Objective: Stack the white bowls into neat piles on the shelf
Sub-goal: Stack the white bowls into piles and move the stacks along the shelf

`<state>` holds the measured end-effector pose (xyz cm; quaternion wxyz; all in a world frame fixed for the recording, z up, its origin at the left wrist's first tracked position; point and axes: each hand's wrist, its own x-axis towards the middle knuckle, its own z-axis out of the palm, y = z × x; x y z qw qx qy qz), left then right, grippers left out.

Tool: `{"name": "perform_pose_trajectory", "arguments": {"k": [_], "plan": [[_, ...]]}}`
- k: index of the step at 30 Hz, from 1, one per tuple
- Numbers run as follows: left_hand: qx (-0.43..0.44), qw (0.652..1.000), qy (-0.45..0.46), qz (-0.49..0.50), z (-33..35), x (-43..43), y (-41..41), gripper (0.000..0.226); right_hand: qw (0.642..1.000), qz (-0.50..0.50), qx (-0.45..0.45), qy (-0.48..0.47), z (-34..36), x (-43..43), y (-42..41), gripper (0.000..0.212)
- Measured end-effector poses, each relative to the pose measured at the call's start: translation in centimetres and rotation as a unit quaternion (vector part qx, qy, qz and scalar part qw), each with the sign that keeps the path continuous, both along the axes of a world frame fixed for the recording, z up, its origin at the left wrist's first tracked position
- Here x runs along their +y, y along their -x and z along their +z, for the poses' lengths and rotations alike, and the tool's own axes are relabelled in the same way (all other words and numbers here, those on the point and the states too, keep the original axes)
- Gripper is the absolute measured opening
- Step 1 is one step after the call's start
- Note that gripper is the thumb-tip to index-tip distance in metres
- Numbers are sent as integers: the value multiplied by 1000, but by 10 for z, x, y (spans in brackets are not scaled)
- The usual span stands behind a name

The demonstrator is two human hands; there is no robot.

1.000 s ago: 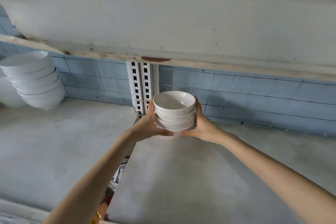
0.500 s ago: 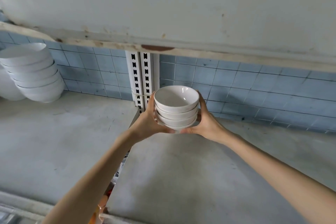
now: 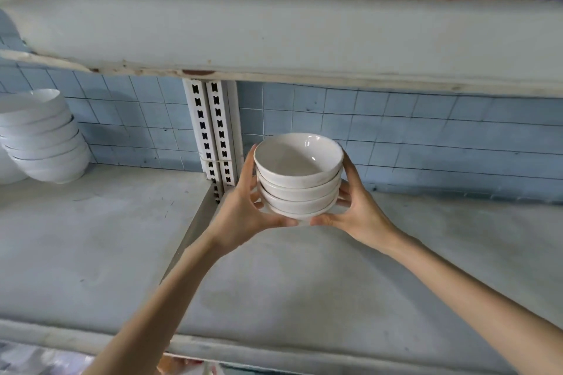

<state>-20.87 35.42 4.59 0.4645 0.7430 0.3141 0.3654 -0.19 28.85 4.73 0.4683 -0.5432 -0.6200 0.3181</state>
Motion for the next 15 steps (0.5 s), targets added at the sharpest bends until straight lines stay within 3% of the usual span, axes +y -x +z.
{"name": "perform_pose_trajectory", "arguments": {"k": [15], "plan": [[-94, 995, -28, -24, 5, -122, -38, 124, 994, -26, 86, -64, 3, -125, -29, 108]]}}
